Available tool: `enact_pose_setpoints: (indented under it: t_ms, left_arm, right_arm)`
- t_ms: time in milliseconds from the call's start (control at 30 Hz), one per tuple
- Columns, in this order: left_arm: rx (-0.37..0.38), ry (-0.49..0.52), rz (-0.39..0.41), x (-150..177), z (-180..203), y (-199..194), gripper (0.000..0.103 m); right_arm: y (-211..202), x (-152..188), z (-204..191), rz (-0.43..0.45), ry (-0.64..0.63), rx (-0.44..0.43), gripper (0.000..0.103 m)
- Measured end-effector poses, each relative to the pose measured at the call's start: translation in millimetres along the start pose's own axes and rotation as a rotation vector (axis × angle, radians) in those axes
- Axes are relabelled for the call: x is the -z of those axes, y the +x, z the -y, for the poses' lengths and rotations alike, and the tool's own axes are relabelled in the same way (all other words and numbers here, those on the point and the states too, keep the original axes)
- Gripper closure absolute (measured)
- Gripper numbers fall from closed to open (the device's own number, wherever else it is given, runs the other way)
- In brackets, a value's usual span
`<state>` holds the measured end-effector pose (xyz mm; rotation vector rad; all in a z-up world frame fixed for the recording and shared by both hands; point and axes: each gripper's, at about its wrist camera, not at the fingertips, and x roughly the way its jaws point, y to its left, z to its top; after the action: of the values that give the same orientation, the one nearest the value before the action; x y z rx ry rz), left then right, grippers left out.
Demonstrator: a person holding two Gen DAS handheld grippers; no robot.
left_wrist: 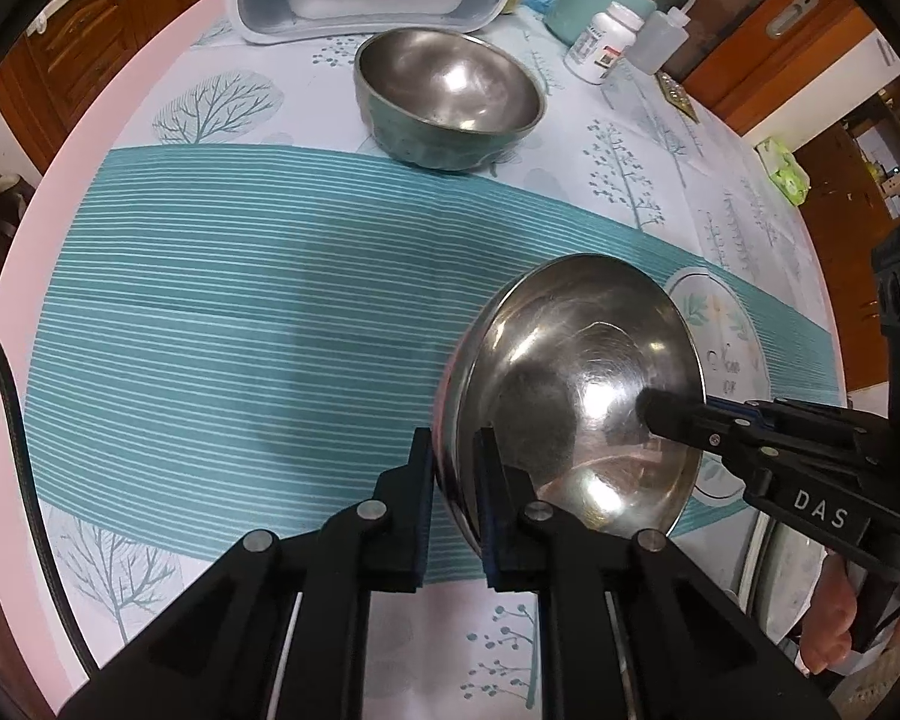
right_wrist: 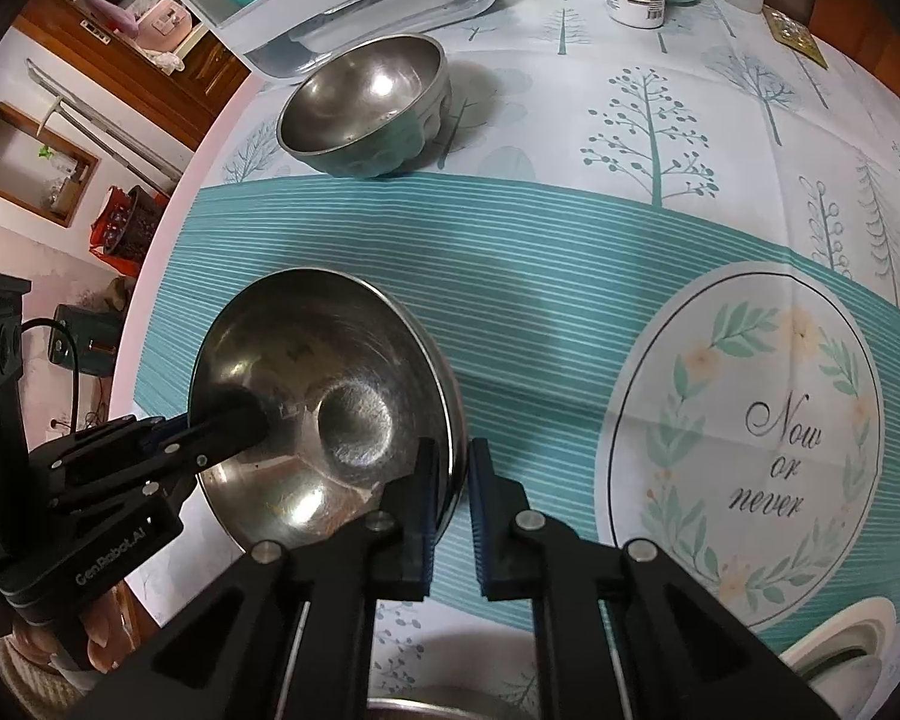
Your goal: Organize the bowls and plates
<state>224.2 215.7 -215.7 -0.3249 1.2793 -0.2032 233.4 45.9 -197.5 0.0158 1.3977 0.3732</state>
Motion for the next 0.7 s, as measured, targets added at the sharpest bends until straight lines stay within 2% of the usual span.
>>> enact_pose_setpoints:
  t_ms: [367,700]
  left_arm:
    - [0.032,0.055,0.027,23.1,29.0,-37.0,0.091]
    - [0.08,0.185,0.051,64.5,80.4,-77.8,0.091]
  right_arm:
    - [-45.1,27.6,6.0,0.063,0.007,-0.004,0.094]
    - [-99.3,89.8,25.0,0.126,0.042,0.006,0.094]
